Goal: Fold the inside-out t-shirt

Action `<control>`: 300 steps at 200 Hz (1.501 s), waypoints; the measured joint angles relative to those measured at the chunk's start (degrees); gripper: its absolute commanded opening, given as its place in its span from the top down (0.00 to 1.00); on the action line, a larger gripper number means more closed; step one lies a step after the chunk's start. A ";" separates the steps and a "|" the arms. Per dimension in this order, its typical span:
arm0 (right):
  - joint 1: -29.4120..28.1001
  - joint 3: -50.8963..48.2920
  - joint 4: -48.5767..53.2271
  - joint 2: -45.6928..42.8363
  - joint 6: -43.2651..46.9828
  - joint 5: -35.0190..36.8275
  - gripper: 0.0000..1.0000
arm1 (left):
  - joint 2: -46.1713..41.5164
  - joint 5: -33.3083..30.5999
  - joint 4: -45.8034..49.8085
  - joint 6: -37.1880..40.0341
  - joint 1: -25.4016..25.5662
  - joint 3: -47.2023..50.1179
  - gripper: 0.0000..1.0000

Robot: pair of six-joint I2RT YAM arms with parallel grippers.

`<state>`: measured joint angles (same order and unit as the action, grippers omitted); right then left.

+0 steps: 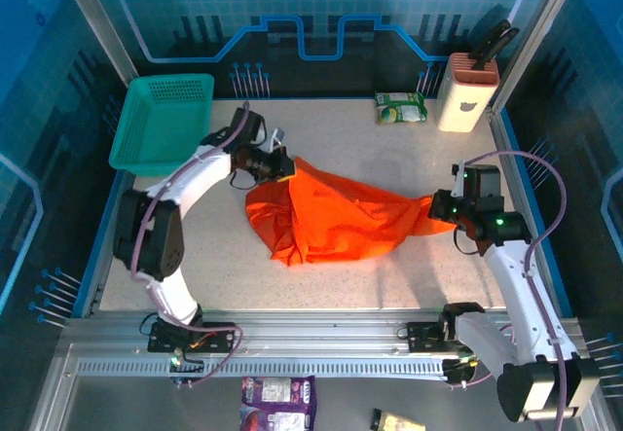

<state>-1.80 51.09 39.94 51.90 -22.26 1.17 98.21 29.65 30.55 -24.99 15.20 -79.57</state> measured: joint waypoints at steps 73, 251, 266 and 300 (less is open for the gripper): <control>0.00 23.45 0.11 -3.96 5.44 7.89 1.00 | -26.40 1.90 -5.33 -2.58 -7.13 -6.56 1.00; 0.00 34.32 -15.89 27.58 8.76 3.98 1.00 | 2.05 -9.16 -3.32 2.05 -9.07 -23.58 1.00; 0.00 34.07 -15.87 33.57 7.93 4.39 0.82 | 10.62 -9.57 -2.40 2.03 -9.16 -25.44 0.92; -0.11 37.68 -12.04 43.69 5.88 4.85 0.65 | 27.23 -12.04 2.43 1.90 -9.16 -35.85 0.72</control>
<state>-1.91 88.77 27.90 95.59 -16.38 6.02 125.45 17.61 32.97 -23.09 6.04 -115.42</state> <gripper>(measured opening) 0.327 0.251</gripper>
